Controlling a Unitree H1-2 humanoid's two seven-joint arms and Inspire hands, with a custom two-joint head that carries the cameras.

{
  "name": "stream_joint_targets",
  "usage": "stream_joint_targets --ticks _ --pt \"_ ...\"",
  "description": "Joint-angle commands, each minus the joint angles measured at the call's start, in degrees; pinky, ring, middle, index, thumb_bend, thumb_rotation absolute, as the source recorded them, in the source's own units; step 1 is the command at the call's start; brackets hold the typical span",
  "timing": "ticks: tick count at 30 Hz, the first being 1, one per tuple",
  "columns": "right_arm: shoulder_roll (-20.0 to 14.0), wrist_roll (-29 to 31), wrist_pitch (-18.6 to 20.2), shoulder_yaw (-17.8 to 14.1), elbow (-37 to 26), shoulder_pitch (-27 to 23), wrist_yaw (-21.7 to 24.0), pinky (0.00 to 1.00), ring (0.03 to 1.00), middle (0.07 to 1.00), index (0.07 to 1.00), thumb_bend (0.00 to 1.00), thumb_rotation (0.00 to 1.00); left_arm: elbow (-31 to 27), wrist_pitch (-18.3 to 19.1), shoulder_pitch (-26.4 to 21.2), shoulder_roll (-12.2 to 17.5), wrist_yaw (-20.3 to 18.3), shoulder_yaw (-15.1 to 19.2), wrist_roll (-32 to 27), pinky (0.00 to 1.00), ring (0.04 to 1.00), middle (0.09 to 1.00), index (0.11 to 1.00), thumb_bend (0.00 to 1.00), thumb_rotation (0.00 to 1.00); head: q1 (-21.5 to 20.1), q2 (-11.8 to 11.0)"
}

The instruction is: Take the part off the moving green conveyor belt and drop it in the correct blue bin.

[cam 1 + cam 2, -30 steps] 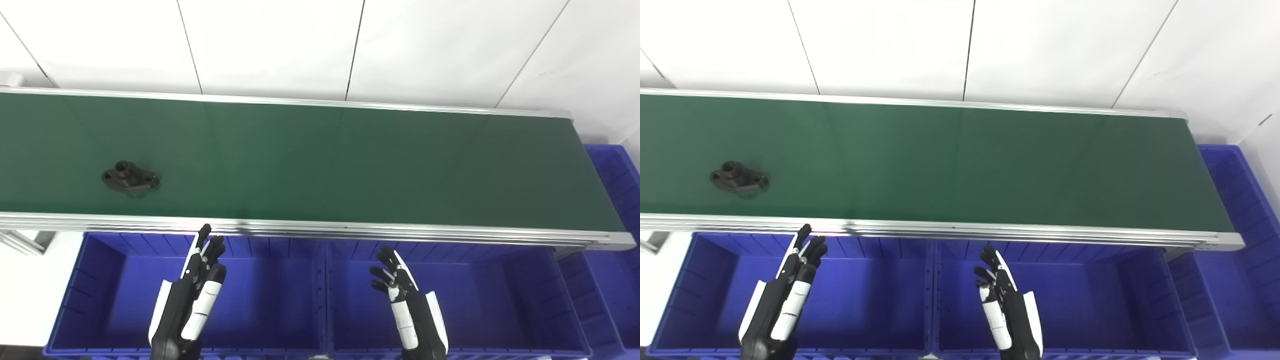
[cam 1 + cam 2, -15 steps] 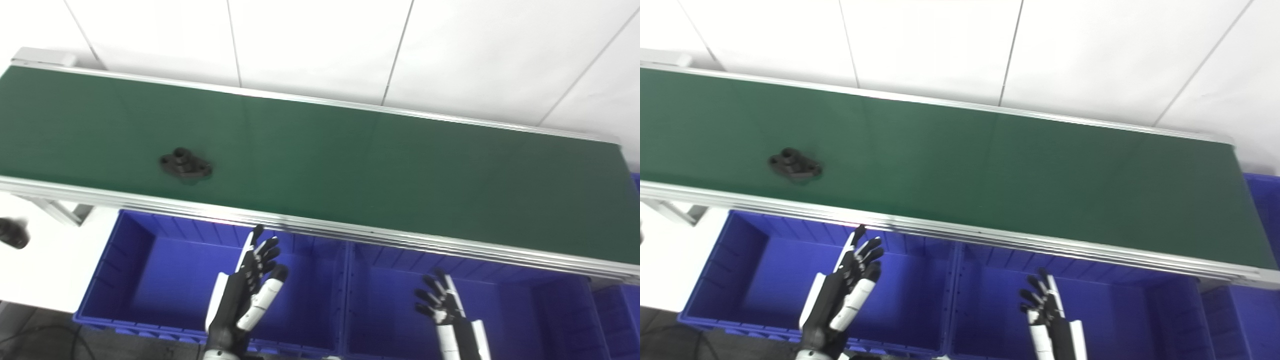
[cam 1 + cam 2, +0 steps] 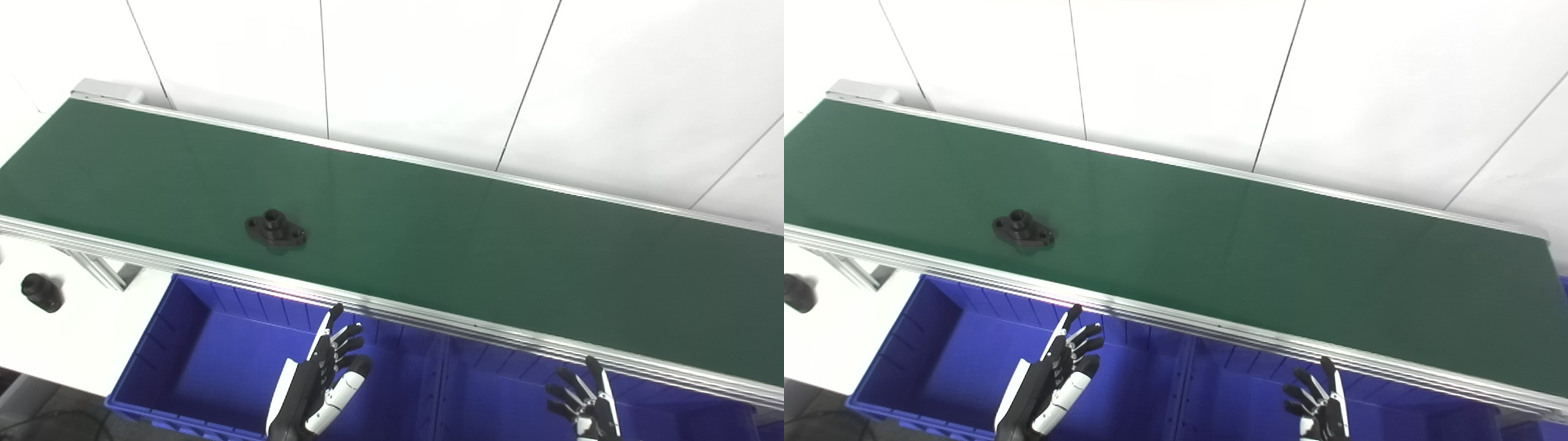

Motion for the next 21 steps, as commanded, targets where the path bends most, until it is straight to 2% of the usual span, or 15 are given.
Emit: stream_joint_targets --ticks 1,5,7,10,14,15,16,19,21 --pt "-0.7 -0.4 -3.4 0.2 -2.7 0.4 -0.1 0.72 0.795 0.862 0.990 0.59 0.98 -0.1 -2.9 -0.3 -1.5 0.5 -1.1 -0.3 0.80 0.844 0.880 0.995 0.56 0.73 0.0 0.0" --pt "-0.4 -3.2 -3.3 -0.5 -4.5 0.1 -0.9 0.69 0.773 0.843 0.969 0.60 0.98 -0.4 -2.3 -0.4 -1.1 0.0 -0.8 -0.7 0.81 0.853 0.885 0.999 0.54 0.70 -1.4 0.6" --pt "-0.1 -3.9 -2.9 -0.8 -5.3 -0.2 -0.9 0.66 0.756 0.828 0.944 0.57 0.94 -0.7 -1.9 -0.4 -0.8 -0.1 -0.7 -0.6 0.80 0.859 0.885 1.000 0.53 0.71 -2.2 0.8" --pt "0.0 -8.2 -2.4 -1.7 -6.9 -1.3 -1.3 0.63 0.739 0.814 0.916 0.55 0.88 -1.1 -1.6 -0.4 -0.5 -0.5 -0.4 -1.3 0.80 0.850 0.881 1.000 0.53 0.73 -3.8 1.2" --pt "-0.5 -14.5 -1.0 -2.9 -9.0 -3.4 -1.4 0.60 0.728 0.801 0.888 0.68 0.77 -1.5 -1.1 -0.4 -0.3 -0.9 0.0 -3.0 0.84 0.856 0.880 1.000 0.50 0.73 -5.0 1.9" --pt "-1.0 -16.6 -0.5 -3.3 -9.5 -4.6 -1.2 0.60 0.726 0.795 0.889 0.75 0.70 -1.6 -0.9 -0.5 -0.2 -1.0 0.1 -3.3 0.85 0.865 0.882 1.000 0.49 0.73 -5.6 2.2" --pt "-1.4 -18.4 0.2 -3.6 -10.1 -5.8 -0.9 0.60 0.726 0.794 0.887 0.77 0.68 -1.7 -0.7 -0.6 0.0 -1.1 0.1 -3.5 0.85 0.866 0.882 1.000 0.49 0.74 -5.8 2.4" --pt "-1.6 -23.1 6.0 -4.0 -13.3 -9.4 1.5 0.58 0.714 0.779 0.878 0.88 0.59 -2.0 -0.2 -0.9 0.3 -1.2 0.3 -3.8 0.86 0.870 0.882 1.000 0.48 0.75 -7.2 3.6" --pt "-1.8 -27.7 10.2 -4.0 -15.1 -12.3 3.3 0.57 0.693 0.762 0.873 0.94 0.56 -2.0 -0.1 -1.0 0.3 -1.0 0.5 -4.0 0.86 0.865 0.876 1.000 0.48 0.74 -7.7 4.1"
